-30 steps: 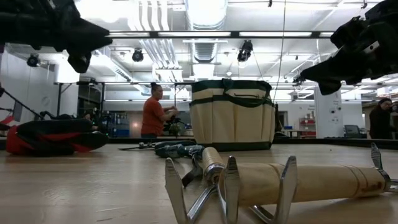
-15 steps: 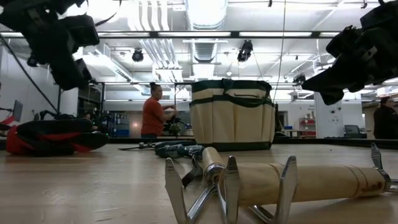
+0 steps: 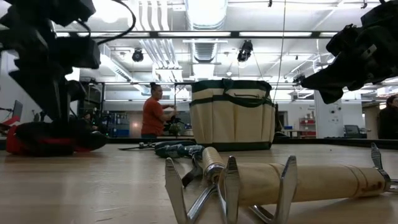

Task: Pick & Place Garden tools in Gardening bag
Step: Put the red gloves into the gardening bag

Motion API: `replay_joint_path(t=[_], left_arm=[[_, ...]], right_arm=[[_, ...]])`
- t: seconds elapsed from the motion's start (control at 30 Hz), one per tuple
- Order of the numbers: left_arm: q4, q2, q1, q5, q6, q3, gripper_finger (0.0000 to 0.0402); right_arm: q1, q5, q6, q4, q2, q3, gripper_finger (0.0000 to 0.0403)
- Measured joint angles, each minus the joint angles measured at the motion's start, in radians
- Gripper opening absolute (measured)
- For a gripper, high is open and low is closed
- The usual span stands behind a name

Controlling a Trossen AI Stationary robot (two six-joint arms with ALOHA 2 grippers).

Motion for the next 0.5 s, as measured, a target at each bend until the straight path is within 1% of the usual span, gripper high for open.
replay_joint_path(t=[0.1, 0.3, 0.5], left_arm=[[0.001, 0.058, -0.001, -0.025, 0.007, 0.000, 0.0121], [0.005, 0.165, -0.001, -0.012, 0.009, 0.000, 0.0121], [-0.002, 0.205, -0.001, -0.004, -0.009, 0.019, 0.0121]], right_arm=[[0.000, 0.000, 0.005, 0.000, 0.000, 0.000, 0.0034], [0.000, -0.002, 0.020, -0.003, 0.000, 0.000, 0.0034], [0.000, -0.001, 0.020, -0.004, 0.000, 0.000, 0.0034]])
